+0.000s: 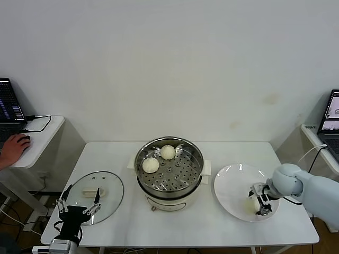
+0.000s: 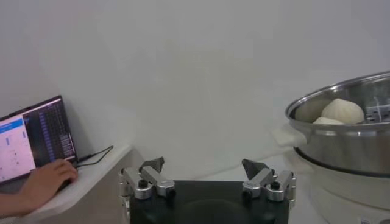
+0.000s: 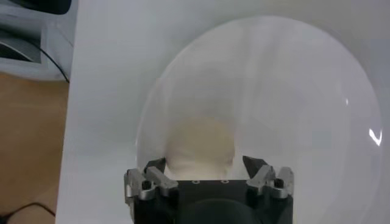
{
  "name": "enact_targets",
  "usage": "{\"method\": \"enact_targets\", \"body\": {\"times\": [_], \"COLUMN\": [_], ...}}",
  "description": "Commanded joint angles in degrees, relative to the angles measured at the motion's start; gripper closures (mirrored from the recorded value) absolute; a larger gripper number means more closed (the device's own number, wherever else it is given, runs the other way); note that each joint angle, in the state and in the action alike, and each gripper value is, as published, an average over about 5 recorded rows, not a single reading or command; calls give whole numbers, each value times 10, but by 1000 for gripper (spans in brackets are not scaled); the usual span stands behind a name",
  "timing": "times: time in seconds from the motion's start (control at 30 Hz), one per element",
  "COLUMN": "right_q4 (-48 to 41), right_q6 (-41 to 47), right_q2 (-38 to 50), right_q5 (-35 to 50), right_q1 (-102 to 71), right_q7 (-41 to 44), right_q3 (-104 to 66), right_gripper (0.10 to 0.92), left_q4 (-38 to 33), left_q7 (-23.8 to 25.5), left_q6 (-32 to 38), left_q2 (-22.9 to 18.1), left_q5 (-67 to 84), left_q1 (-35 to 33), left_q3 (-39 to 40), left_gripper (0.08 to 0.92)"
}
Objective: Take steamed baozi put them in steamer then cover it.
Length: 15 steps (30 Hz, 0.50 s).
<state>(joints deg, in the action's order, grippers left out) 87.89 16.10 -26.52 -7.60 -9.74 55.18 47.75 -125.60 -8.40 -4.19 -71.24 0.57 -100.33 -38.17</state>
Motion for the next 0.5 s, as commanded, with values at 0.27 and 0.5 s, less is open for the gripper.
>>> {"method": "enact_targets", "body": {"times": [0.27,0.5], "right_q4": [1,13], "right_q6": [-1,-1], "right_q2": [6,25], "right_q5": [14,69], "right_q1": [25,129], "right_q7": [13,40], "right_q3": [-6,-1], "right_gripper": [412,414], "left_q4": [-1,-4], "left_q7": [0,0], "left_q6": [-1,-1], "left_q2": [0,5], "left_q5": [0,2], "left_q1": [1,4], "left_q3": [0,-1], "left_gripper": [177,177]}}
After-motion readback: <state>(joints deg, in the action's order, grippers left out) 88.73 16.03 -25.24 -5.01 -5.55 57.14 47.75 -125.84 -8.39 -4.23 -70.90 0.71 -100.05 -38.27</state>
